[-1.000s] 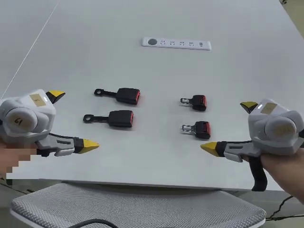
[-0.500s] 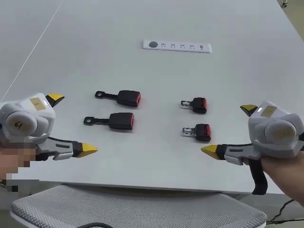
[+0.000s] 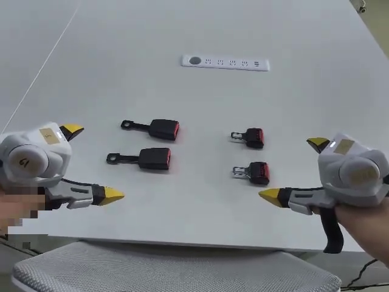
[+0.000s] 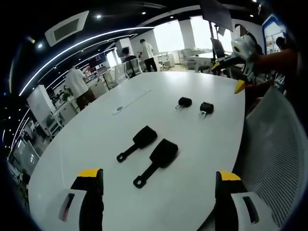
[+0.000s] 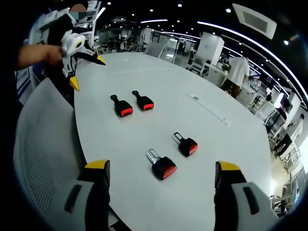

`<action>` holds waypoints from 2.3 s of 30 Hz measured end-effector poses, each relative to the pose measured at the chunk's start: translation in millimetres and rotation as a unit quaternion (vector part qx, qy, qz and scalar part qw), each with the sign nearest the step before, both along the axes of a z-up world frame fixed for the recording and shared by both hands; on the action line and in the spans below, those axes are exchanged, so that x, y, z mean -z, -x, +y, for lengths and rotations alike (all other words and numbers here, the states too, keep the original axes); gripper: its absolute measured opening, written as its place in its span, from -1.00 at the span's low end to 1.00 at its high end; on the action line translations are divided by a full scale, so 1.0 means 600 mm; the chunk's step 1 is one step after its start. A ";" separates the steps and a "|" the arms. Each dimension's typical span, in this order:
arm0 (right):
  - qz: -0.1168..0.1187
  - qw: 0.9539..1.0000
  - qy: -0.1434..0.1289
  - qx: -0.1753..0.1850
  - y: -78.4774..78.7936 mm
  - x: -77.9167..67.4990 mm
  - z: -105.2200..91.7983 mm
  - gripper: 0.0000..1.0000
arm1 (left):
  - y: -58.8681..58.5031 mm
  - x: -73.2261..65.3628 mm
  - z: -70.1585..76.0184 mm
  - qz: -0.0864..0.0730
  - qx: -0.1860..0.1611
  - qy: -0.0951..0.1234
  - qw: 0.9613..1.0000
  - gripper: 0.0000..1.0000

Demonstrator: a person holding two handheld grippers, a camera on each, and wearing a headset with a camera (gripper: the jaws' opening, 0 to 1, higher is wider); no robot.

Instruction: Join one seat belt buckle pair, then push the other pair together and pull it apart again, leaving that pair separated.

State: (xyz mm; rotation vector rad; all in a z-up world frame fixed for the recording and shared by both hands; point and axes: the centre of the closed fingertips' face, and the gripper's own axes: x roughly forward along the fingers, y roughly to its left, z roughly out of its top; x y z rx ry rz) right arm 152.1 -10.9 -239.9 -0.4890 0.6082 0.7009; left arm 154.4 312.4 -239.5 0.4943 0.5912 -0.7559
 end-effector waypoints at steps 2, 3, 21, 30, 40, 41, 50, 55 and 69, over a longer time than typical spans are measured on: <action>0.001 1.000 0.001 -0.002 -0.001 0.000 0.001 0.79 | -0.001 0.001 -0.001 0.002 0.001 0.001 1.000 0.95; 0.001 1.000 0.003 -0.004 -0.002 0.002 0.001 0.79 | -0.002 0.001 -0.001 0.001 0.004 -0.002 1.000 0.95; 0.015 0.998 0.022 -0.049 -0.007 0.029 0.011 0.60 | -0.026 0.032 -0.013 0.021 0.050 -0.024 0.998 0.69; 0.016 0.994 0.053 -0.094 -0.015 0.042 0.018 0.43 | -0.046 0.055 -0.031 0.034 0.099 -0.060 0.993 0.45; 0.035 0.983 0.089 -0.156 -0.020 0.073 0.026 0.18 | -0.059 0.083 -0.065 0.038 0.154 -0.089 0.983 0.37; 0.039 0.982 0.094 -0.161 -0.020 0.076 0.026 0.15 | -0.061 0.086 -0.066 0.040 0.157 -0.090 0.983 0.37; 0.068 0.972 0.117 -0.191 -0.033 0.105 0.023 -0.07 | -0.084 0.113 -0.078 0.058 0.188 -0.104 0.975 0.22; 0.083 0.969 0.123 -0.199 -0.043 0.120 0.014 -0.11 | -0.094 0.132 -0.085 0.072 0.204 -0.109 0.970 0.16; 0.112 0.957 0.137 -0.231 -0.072 0.166 0.014 -0.24 | -0.106 0.193 -0.078 0.099 0.251 -0.155 0.950 0.00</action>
